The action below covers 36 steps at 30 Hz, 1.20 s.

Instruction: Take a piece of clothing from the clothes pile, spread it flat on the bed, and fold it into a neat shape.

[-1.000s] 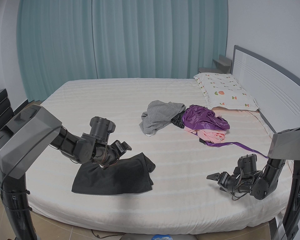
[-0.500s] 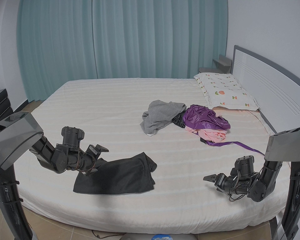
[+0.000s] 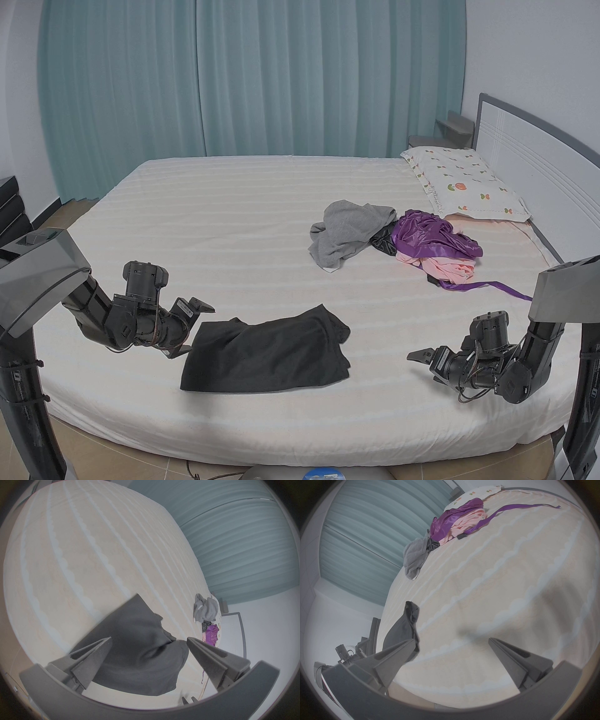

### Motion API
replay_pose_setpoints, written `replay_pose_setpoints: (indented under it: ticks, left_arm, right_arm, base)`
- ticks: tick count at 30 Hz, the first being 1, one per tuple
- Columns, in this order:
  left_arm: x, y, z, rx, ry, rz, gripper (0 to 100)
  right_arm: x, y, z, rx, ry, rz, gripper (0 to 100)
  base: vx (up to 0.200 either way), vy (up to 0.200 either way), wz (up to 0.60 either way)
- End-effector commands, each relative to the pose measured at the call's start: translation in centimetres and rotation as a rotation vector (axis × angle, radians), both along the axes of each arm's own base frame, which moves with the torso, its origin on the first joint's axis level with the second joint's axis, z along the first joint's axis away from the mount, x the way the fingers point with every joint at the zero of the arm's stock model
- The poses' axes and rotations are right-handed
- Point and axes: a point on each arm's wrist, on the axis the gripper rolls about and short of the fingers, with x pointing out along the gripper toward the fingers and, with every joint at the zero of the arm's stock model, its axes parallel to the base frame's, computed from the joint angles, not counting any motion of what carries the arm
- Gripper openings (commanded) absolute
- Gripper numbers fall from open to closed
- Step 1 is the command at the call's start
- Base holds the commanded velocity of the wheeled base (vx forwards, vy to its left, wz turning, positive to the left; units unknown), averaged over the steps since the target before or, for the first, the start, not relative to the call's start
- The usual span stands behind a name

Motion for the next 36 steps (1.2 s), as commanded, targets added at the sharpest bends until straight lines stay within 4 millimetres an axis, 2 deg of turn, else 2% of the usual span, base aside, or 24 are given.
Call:
replay_pose_setpoints:
  ticks: [1, 9, 14, 17, 22, 29, 34, 35, 36]
  left_arm:
    - [0.1, 0.0, -0.4, 0.002, 0.009, 0.0, 100]
    - [0.5, -0.4, -0.6, 0.029, -0.002, -0.006, 100]
    - [1.2, -1.3, -2.2, 0.151, -0.017, -0.078, 100]
    - [2.8, -2.3, -3.2, 0.246, -0.05, -0.089, 100]
    - [4.7, -3.2, -4.5, 0.263, -0.069, -0.094, 100]
    - [4.9, -3.8, -5.8, 0.324, -0.066, -0.164, 100]
    - [5.3, -4.4, -6.0, 0.336, -0.076, -0.174, 100]
    - [5.3, -4.4, -6.0, 0.336, -0.076, -0.174, 0]
    - [5.2, -4.6, -6.1, 0.338, -0.073, -0.18, 0]
  right_arm:
    - [0.2, 0.0, 0.1, 0.002, -0.007, -0.003, 100]
    - [1.3, 0.4, 0.8, 0.013, -0.057, 0.002, 100]
    - [3.0, 2.1, -0.2, -0.002, -0.078, 0.039, 100]
    - [4.8, 2.9, 0.1, -0.008, -0.115, 0.061, 100]
    - [6.9, 4.3, -0.5, -0.024, -0.128, 0.099, 100]
    - [9.6, 6.3, 0.2, -0.015, -0.182, 0.135, 100]
    - [10.7, 7.8, -0.7, -0.018, -0.179, 0.159, 100]
    - [10.7, 7.8, -0.7, -0.018, -0.179, 0.159, 100]
    - [11.0, 8.5, -0.7, -0.018, -0.173, 0.171, 100]
  base:
    - [0.0, 0.0, 0.0]
    - [0.0, 0.0, 0.0]
    - [0.0, 0.0, 0.0]
    - [0.0, 0.0, 0.0]
    - [0.0, 0.0, 0.0]
    - [0.0, 0.0, 0.0]
    - [0.0, 0.0, 0.0]
    - [0.0, 0.0, 0.0]
    - [0.0, 0.0, 0.0]
